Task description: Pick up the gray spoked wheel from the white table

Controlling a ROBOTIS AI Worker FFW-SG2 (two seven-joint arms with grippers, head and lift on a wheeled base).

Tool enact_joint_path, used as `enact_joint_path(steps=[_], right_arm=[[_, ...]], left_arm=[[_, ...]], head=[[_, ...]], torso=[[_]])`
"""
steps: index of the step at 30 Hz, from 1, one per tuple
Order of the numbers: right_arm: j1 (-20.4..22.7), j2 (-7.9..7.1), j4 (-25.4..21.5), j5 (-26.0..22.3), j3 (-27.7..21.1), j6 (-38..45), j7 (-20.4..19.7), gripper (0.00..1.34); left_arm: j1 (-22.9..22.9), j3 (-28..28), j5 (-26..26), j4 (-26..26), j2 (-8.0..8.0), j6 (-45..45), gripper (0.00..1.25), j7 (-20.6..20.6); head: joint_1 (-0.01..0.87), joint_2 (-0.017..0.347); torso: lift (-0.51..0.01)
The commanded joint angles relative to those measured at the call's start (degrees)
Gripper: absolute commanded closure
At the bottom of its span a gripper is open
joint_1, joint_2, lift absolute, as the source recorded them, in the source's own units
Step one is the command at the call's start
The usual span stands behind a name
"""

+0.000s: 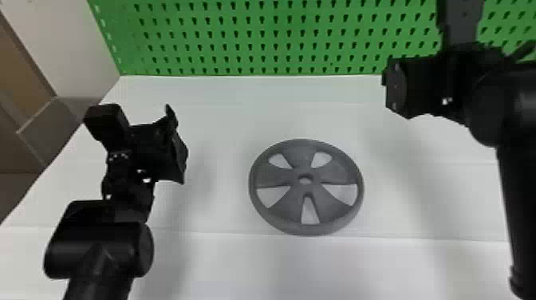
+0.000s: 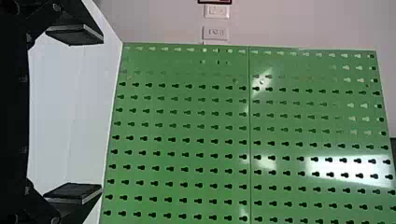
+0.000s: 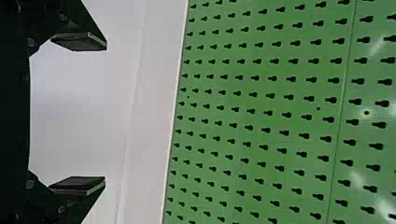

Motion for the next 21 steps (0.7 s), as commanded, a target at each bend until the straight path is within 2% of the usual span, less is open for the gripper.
enact_joint_path(steps=[1,7,12,21], right_arm=[[-5.81,-1.5,2.92,-3.25,1.07,9.1,0.02,0.26],[-10.65,-1.77,8.72,-7.82,1.16,15.08,0.02,0.26],[-15.13,-1.41,15.84,-10.02,1.69,18.24,0.02,0.26],[-21.19,-0.27,25.25,-9.67,2.13,22.46,0.02,0.26]], left_arm=[[-0.21,-0.43,-0.75,-0.04,0.02,0.05,0.16,0.0],[-0.65,-0.69,-1.98,-0.04,0.02,0.05,0.16,-0.7],[-1.18,-1.04,-2.68,-0.04,0.11,0.05,0.16,-0.87],[-1.79,-2.01,-3.03,-0.04,0.9,0.14,0.16,-0.87]], head=[[0.779,0.107],[0.779,0.107],[0.779,0.107],[0.779,0.107]], torso=[[-0.088],[-0.088],[-0.088],[-0.088]])
